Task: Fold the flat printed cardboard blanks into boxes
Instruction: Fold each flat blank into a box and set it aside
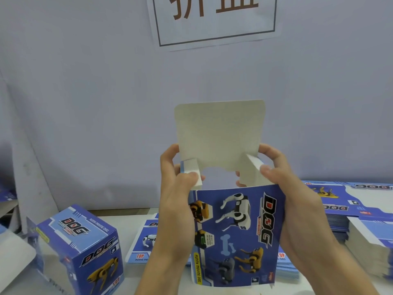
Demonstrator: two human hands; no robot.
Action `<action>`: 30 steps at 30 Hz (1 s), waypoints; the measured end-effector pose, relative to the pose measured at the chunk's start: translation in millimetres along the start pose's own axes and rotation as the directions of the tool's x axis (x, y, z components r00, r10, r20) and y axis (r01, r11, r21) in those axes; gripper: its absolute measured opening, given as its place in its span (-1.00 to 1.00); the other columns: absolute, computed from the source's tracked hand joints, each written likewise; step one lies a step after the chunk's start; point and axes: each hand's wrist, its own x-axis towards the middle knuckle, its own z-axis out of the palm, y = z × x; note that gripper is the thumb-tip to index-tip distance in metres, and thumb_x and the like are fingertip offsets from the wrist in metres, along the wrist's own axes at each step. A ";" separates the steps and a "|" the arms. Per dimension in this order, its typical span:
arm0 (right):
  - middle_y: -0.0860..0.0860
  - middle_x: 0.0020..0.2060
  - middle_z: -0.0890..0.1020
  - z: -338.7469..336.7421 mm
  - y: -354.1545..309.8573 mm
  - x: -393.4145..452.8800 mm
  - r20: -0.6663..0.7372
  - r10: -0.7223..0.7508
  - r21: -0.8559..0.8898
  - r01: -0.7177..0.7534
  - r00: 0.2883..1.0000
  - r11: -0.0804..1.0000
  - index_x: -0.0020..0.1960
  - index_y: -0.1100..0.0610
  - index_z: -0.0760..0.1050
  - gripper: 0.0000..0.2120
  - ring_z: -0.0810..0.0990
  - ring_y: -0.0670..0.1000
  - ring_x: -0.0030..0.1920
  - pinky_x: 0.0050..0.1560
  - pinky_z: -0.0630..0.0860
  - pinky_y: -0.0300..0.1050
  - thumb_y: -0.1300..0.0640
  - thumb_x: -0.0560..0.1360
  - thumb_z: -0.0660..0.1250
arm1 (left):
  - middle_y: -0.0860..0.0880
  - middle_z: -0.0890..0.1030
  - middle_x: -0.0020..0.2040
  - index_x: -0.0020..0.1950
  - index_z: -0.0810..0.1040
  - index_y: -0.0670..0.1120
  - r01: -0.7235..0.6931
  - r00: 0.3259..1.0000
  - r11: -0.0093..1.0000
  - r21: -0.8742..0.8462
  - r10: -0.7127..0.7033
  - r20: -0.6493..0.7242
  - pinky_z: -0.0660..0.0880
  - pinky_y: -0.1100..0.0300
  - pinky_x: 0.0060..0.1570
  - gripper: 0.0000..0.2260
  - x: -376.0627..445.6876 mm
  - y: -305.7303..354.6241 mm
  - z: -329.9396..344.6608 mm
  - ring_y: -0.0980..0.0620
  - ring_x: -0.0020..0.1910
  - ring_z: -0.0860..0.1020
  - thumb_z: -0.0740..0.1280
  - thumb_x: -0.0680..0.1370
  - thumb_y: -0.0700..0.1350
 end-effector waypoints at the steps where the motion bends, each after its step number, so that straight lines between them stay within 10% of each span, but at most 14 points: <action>1: 0.09 -0.39 0.53 1.5 -0.2 0.9 -0.004 0.053 0.007 -0.053 0.999 0.999 0.23 0.23 0.35 -0.60 0.56 0.10 -0.48 -0.49 0.51 -0.19 0.53 0.61 -0.13 | -0.13 0.61 0.09 0.19 0.46 0.36 -0.003 1.000 1.000 0.005 0.003 0.007 0.55 0.23 -0.36 -0.59 0.2 -0.7 -0.6 0.04 -0.06 0.59 0.21 0.40 0.00; 6: -0.31 -0.23 0.56 0.2 -2.2 10.8 -0.128 0.164 0.229 -0.131 0.978 0.965 0.38 0.04 0.32 -0.34 0.50 -0.45 -0.45 -0.42 0.39 -0.55 0.63 0.53 -0.10 | 0.07 0.61 0.16 0.34 0.36 0.40 -0.050 0.998 0.997 0.058 0.048 0.029 0.58 -0.01 0.00 -0.47 0.9 -4.1 -1.9 0.05 0.10 0.60 0.16 0.42 -0.03; 9: -0.28 -0.56 0.53 3.6 1.1 11.3 -0.220 0.130 0.120 -0.105 0.967 0.987 0.08 0.01 0.40 -0.48 0.50 -0.30 -0.59 -0.54 0.39 -0.46 0.59 0.54 -0.04 | -0.03 0.63 0.02 0.20 0.45 0.29 -0.034 0.999 0.999 0.035 0.034 -0.014 0.58 0.10 -0.22 -0.62 -0.5 -1.2 1.2 0.02 -0.01 0.60 0.20 0.42 -0.03; 13: -0.28 -0.54 0.57 2.4 7.2 5.3 -0.233 0.074 0.372 0.019 0.970 0.928 -0.13 0.09 0.37 -0.67 0.53 -0.31 -0.53 -0.51 0.37 -0.47 0.48 0.59 0.06 | -0.14 0.53 -0.12 -0.05 0.49 0.06 -0.082 0.996 0.993 -0.091 0.079 -0.029 0.46 0.24 -0.46 -0.88 -4.9 4.5 5.4 0.04 -0.22 0.52 0.18 0.54 0.03; 15: -0.06 -0.28 0.70 4.5 17.6 -4.0 -0.249 0.054 0.481 0.074 0.967 0.874 -0.02 0.16 0.44 -0.92 0.66 -0.09 -0.35 -0.38 0.54 -0.29 0.20 0.59 0.18 | -0.07 0.59 -0.10 -0.05 0.50 0.00 -0.059 0.998 0.975 -0.214 0.058 -0.014 0.55 0.20 -0.36 -0.77 -6.1 3.8 4.4 0.04 -0.16 0.63 0.21 0.55 0.14; 19: 0.20 -0.12 0.67 4.4 15.3 5.3 -0.197 0.040 0.376 0.037 0.979 0.926 -0.04 0.13 0.56 -0.27 0.66 0.13 -0.18 -0.15 0.61 -0.08 -0.49 0.14 0.46 | -0.01 0.63 -0.04 -0.07 0.48 0.06 -0.032 0.999 0.979 -0.202 0.030 -0.011 0.60 0.13 -0.31 -0.71 -5.1 0.9 0.5 -0.07 -0.04 0.68 0.32 0.40 0.24; 23: 0.05 -0.21 0.68 -2.5 26.6 11.1 -0.229 -0.015 0.282 0.081 0.973 0.956 -0.06 0.02 0.54 -0.93 0.66 -0.12 -0.39 -0.41 0.54 -0.31 0.12 0.59 0.31 | -0.11 0.61 0.07 0.05 0.50 0.05 -0.043 0.998 0.990 -0.137 0.049 0.037 0.59 0.03 -0.23 -0.74 -2.5 -3.3 -4.5 -0.19 0.04 0.66 0.30 0.43 0.13; 27: 0.16 -0.01 0.68 3.8 36.4 -6.2 -0.209 0.002 0.376 0.078 0.978 0.923 0.07 -0.08 0.61 -0.72 0.68 0.16 -0.16 -0.18 0.62 0.14 -0.01 0.43 0.21 | 0.03 0.56 0.24 0.00 0.64 0.02 -0.094 0.995 0.995 -0.032 0.094 0.018 0.58 0.16 -0.16 -0.68 -1.2 -2.0 -2.0 -0.14 0.25 0.57 0.24 0.46 0.18; 30: 0.10 -0.10 0.70 2.1 37.8 1.1 -0.196 -0.016 0.368 0.089 0.980 0.925 0.02 -0.06 0.59 -0.75 0.70 0.08 -0.20 -0.25 0.65 0.04 -0.07 0.45 0.21 | 0.11 0.55 0.26 -0.03 0.65 0.06 -0.044 0.998 0.997 -0.058 0.046 0.032 0.62 0.13 -0.16 -0.64 -2.2 -0.9 -1.1 -0.09 0.28 0.56 0.37 0.39 0.30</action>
